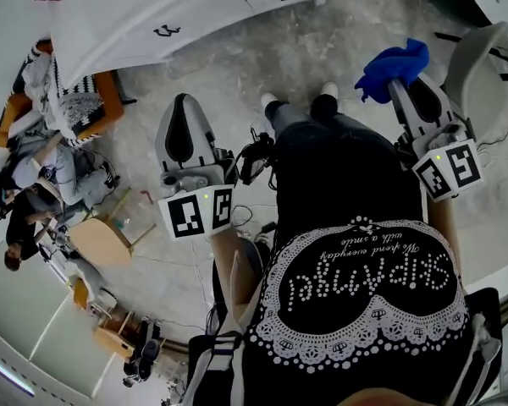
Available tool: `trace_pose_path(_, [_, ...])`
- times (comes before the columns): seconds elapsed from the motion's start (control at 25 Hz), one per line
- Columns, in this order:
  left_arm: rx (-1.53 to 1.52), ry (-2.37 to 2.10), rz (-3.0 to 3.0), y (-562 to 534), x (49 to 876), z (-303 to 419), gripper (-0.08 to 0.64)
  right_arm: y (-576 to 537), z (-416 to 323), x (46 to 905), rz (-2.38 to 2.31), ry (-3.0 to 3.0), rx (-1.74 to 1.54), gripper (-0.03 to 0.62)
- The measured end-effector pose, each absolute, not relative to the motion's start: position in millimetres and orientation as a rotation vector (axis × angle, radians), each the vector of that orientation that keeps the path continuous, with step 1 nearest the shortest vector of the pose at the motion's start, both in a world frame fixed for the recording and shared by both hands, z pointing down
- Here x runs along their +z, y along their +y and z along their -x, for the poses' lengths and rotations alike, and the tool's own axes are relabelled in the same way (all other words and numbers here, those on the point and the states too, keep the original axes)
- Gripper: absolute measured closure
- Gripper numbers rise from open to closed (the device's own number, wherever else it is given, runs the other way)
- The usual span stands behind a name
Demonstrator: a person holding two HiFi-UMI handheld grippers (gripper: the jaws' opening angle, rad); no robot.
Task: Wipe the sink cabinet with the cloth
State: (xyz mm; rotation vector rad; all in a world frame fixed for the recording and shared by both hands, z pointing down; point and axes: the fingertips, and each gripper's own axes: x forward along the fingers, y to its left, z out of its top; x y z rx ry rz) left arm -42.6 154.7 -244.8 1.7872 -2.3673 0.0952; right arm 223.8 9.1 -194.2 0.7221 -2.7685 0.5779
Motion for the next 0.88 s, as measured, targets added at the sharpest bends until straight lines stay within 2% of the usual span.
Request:
trace_pose_path(0.2, [0.091, -2.315, -1.828, 166.0, -239.8, 82.6, 0.555, 37.6, -184.0, -203.3, -0.74, -2.752, 0.594, 0.512])
trace_pose_path(0.44, [0.117, -2.23, -1.902, 156.1, -238.2, 75.7, 0.555, 48.1, -170.5, -205.4, -0.725, -2.769, 0.603, 0.512])
trace_pose_path(0.88, [0.127, -2.14, -1.963, 189.9, -237.2, 123.8, 0.555, 108.1, -108.3, -203.2, -0.736, -2.719, 0.615, 0.512])
